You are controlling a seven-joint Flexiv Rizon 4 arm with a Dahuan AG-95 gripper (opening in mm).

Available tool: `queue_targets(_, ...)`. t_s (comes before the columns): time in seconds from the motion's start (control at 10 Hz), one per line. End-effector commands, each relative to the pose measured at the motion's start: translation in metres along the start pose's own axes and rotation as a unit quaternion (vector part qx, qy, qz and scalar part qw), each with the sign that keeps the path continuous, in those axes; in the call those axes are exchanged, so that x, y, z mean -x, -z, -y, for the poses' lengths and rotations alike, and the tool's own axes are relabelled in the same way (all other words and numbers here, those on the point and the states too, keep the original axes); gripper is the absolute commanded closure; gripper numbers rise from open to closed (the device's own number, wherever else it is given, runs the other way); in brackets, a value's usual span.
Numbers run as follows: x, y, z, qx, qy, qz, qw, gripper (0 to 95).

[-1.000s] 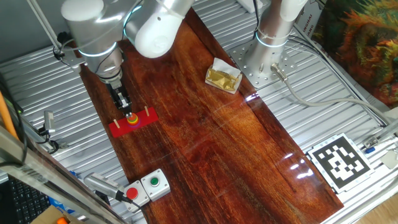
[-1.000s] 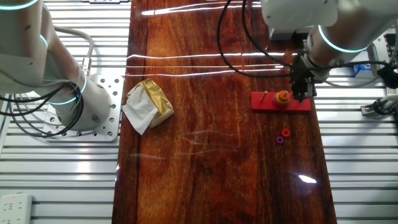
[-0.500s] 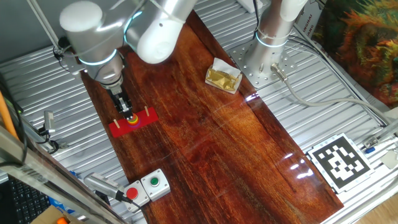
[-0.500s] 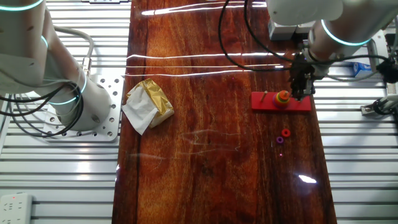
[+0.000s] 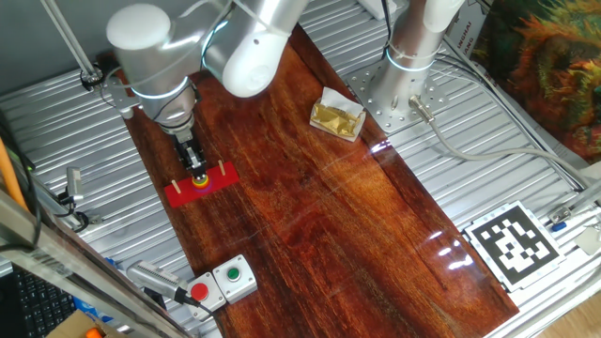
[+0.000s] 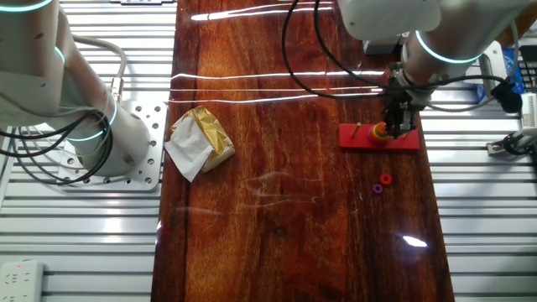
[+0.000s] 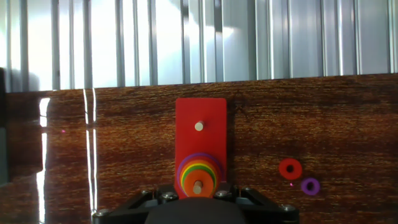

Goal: Take out one Hanoi block and throw it aside

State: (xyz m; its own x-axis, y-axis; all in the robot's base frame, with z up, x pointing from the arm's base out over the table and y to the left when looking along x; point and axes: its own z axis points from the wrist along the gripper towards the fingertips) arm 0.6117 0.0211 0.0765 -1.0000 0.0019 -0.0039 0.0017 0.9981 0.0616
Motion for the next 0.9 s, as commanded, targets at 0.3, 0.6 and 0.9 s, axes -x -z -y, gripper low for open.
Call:
queue_targets(0.3,-0.001,-0.005,0.001,0.000,-0.001,0.008,1.0000,57.0)
queue_targets(0.6,-0.002,-0.008,0.001,-0.003,-0.001,0.013,0.9999,57.0)
queue_targets(0.9,-0.003,-0.012,0.001,-0.004,-0.001,0.020,0.9998,57.0)
